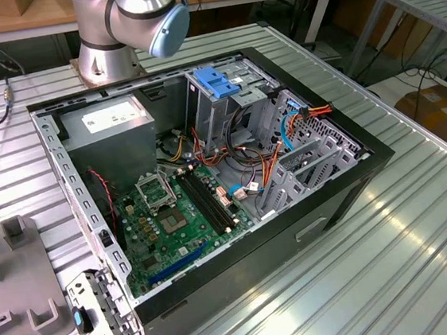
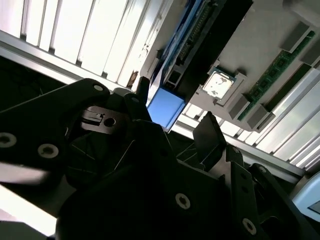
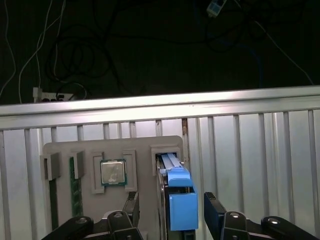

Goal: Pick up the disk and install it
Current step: 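Pick up the disk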

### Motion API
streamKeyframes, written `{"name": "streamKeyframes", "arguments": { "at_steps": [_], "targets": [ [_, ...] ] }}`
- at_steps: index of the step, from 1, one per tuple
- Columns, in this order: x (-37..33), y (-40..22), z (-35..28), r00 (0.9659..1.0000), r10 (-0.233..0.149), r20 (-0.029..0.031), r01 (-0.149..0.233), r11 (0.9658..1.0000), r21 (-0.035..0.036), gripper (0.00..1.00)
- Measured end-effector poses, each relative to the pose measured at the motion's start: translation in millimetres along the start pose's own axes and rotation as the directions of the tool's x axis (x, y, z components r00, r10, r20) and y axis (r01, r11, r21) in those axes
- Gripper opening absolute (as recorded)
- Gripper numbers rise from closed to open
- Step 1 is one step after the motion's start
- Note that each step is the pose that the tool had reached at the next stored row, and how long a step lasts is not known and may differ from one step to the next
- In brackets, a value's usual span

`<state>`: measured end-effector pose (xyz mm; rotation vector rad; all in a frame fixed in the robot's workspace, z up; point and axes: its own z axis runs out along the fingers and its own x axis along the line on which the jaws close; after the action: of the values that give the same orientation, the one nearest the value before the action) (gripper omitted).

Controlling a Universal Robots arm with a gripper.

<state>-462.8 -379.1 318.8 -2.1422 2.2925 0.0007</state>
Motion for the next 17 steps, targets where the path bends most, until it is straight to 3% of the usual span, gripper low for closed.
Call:
{"name": "streamKeyframes", "arguments": {
  "at_steps": [8,12,17],
  "targets": [
    [-4.7,0.4,11.8,1.0000,-0.006,0.0001,0.006,1.0000,0.0001,0.63],
    [-4.8,0.6,16.6,1.0000,-0.010,0.0002,0.010,1.0000,0.0006,0.48],
    [-4.8,0.7,20.3,0.9999,-0.010,0.0002,0.010,0.9999,0.0006,0.48]
  ]
}}
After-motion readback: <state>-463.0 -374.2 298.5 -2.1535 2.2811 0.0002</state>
